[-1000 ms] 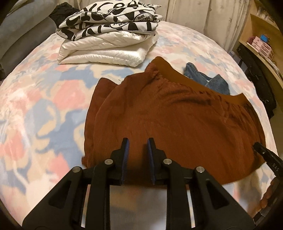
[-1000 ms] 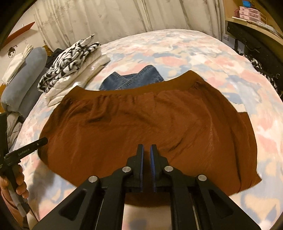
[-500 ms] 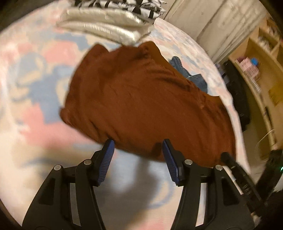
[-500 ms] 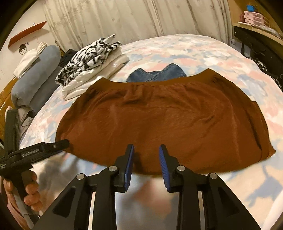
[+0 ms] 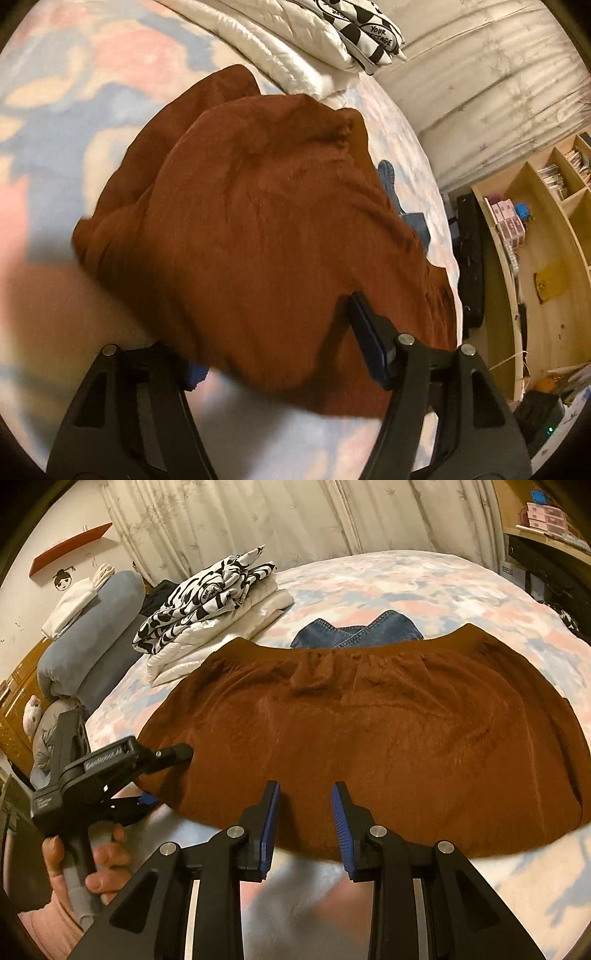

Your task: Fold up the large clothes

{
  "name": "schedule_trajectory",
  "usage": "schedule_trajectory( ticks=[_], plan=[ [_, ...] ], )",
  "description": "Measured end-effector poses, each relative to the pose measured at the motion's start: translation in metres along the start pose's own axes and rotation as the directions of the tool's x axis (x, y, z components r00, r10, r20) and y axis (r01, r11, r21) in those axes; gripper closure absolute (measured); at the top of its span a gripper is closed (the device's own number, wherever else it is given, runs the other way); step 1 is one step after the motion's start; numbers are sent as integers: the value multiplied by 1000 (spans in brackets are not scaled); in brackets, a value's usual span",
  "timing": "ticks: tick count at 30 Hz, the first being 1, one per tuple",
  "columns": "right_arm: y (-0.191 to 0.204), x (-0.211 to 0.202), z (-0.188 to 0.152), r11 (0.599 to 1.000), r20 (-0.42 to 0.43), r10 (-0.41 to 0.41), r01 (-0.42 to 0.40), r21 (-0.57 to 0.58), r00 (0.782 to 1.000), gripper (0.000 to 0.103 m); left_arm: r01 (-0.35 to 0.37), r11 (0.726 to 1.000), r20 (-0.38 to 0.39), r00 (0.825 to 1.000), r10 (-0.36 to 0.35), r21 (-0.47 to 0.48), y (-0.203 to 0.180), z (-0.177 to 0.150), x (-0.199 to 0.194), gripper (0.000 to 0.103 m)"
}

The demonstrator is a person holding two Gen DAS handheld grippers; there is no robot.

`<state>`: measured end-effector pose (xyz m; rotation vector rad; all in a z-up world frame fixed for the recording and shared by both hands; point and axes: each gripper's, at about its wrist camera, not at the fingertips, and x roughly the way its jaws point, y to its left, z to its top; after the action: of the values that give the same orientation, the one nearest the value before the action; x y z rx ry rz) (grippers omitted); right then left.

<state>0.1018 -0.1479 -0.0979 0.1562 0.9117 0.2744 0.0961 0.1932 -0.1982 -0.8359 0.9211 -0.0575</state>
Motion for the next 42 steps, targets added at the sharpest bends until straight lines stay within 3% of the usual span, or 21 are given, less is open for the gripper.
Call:
schedule_trajectory(
  ticks=[11,17,19,21,22,24,27,29,31,34,36,42],
  plan=[
    [-2,-6,40,1000,70,18,-17,-12,997,74,-40,997,-22,999,42,68,-8,-25,-20,39],
    [4,9,54,1000,62,2,-1,-24,998,74,-35,999,36,999,35,18,-2,13,8,39],
    [5,15,62,999,72,-20,23,-30,997,74,-40,999,70,997,38,14,-1,29,16,49],
    [4,28,74,995,84,-86,89,-37,993,74,-46,999,112,993,46,-9,2,42,19,73],
    [1,39,83,992,85,-122,125,-34,989,75,-44,999,129,991,46,-19,3,44,17,78],
    [-3,60,96,989,69,-142,143,-21,987,82,-80,996,182,980,73,31,-8,41,11,91],
    [-5,106,106,992,-28,-122,121,-38,992,88,-193,962,294,947,131,195,-46,29,-6,95],
    [-6,142,101,989,-132,-133,124,-77,982,87,-201,937,344,934,96,285,-72,24,-20,96],
    [-2,151,95,980,-92,-154,140,-143,984,87,-215,905,374,925,68,368,-99,18,-28,96],
    [-7,154,94,985,-74,-134,124,-120,988,87,-252,839,414,910,35,483,-141,0,-32,96],
    [-15,155,93,992,-69,-96,90,-87,993,87,-261,801,417,909,16,538,-166,-11,-33,96],
    [-31,153,94,999,-85,-10,7,-36,996,86,-278,735,396,918,14,618,-225,-36,-22,96]
  ],
)
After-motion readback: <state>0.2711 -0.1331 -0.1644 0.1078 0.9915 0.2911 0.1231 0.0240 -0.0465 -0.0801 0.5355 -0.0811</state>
